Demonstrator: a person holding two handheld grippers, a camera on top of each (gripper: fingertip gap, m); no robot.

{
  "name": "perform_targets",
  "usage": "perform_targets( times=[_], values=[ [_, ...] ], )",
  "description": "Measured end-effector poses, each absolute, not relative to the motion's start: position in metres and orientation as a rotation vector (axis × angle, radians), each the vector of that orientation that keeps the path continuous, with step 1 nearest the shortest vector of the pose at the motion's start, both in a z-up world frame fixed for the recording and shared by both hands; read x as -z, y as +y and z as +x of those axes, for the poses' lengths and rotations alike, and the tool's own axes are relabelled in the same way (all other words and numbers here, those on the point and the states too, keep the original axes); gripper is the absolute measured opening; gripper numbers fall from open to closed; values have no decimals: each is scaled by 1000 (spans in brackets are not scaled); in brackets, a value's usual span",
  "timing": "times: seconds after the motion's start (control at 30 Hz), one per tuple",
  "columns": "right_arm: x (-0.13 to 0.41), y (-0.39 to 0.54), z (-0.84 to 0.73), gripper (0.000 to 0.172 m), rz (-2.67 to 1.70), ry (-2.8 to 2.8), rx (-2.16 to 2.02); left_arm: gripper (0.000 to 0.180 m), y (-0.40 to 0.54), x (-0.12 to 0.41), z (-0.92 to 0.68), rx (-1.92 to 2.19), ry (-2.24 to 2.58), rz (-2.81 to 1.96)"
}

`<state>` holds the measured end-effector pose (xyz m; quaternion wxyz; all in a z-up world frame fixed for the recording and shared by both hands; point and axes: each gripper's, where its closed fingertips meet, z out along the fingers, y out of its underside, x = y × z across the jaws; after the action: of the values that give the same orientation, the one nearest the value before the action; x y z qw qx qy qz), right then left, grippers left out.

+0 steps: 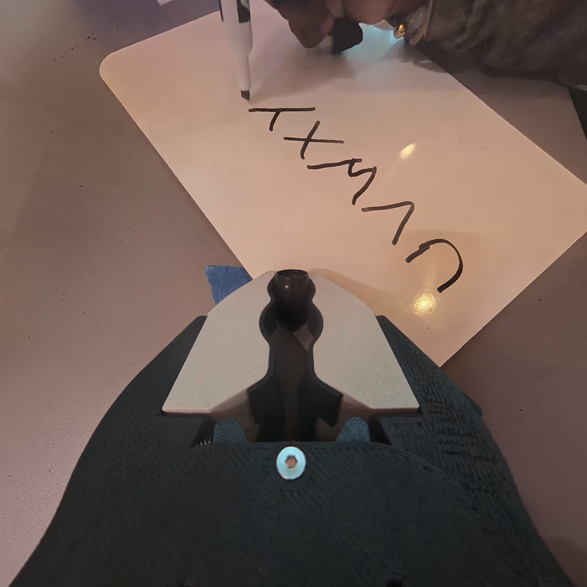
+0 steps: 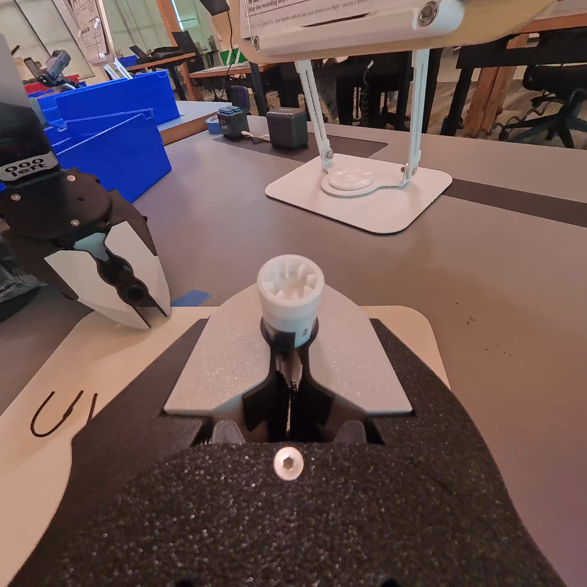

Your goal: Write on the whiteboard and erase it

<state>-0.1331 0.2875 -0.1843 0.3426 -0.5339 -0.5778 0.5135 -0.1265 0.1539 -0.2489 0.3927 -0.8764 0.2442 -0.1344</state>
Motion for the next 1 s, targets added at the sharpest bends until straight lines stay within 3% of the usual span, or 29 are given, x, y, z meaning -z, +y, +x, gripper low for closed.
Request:
perform_targets(
  times=[0.37,1.0],
  values=[
    [191,320,-142,12,-1429,-1491,-1207,15,154,249,-126,342,620,-2225],
    [190,283,-97,11,-1411,-1512,-1227,15,154,249,-126,335,624,-2223]
  ],
)
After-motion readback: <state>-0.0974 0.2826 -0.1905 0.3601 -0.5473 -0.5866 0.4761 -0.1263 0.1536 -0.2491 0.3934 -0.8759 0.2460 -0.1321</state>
